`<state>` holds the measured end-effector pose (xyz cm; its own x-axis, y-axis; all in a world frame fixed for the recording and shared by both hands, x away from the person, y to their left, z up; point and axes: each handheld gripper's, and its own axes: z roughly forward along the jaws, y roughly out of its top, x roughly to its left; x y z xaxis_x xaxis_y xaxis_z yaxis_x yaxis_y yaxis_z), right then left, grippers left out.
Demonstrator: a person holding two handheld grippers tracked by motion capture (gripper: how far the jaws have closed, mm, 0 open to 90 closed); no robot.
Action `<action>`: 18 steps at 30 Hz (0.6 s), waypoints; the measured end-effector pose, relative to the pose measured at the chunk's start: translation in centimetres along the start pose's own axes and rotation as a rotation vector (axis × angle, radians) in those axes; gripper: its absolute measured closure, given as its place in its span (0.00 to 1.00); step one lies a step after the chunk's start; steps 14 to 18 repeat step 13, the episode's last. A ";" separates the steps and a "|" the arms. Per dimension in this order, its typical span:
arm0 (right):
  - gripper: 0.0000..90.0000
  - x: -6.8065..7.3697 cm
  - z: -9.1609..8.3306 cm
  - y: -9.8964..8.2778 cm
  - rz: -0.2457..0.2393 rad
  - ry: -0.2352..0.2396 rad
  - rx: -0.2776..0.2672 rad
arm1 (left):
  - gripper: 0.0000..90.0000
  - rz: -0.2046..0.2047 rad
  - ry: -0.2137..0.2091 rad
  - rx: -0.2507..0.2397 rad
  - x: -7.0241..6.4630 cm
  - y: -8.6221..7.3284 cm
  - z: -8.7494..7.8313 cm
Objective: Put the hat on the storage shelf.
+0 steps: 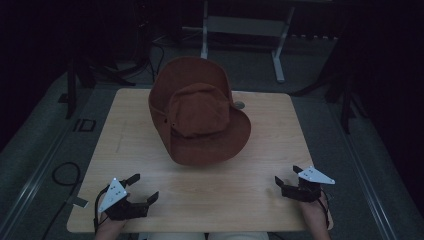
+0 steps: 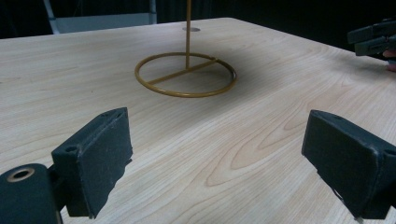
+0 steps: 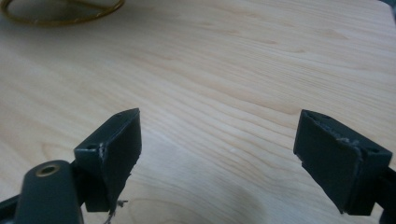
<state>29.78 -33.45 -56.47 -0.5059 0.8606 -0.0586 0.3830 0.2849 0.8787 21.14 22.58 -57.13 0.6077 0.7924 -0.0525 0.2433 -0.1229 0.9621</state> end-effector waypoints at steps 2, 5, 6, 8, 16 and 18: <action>0.17 -0.3 -0.2 -0.1 0.029 -0.030 -0.021 | 0.10 0.000 0.000 -0.001 0.0 0.0 0.0; 0.17 -0.5 -0.3 -0.2 0.037 -0.073 -0.033 | 0.10 0.001 0.001 0.002 0.0 -0.1 0.1; 0.17 -0.5 -0.2 -0.2 0.037 -0.079 -0.026 | 0.10 0.000 0.000 0.001 0.0 -0.1 0.1; 0.17 -0.4 -0.1 -0.3 0.027 -0.093 -0.021 | 0.10 -0.001 0.001 0.000 -0.1 -0.1 0.1; 0.17 -0.2 0.2 -0.3 0.011 -0.100 -0.009 | 0.10 -0.001 0.002 -0.001 -0.1 0.0 0.1; 0.17 -0.2 0.2 -0.3 0.011 -0.100 -0.009 | 0.10 -0.001 0.002 -0.001 -0.1 0.0 0.1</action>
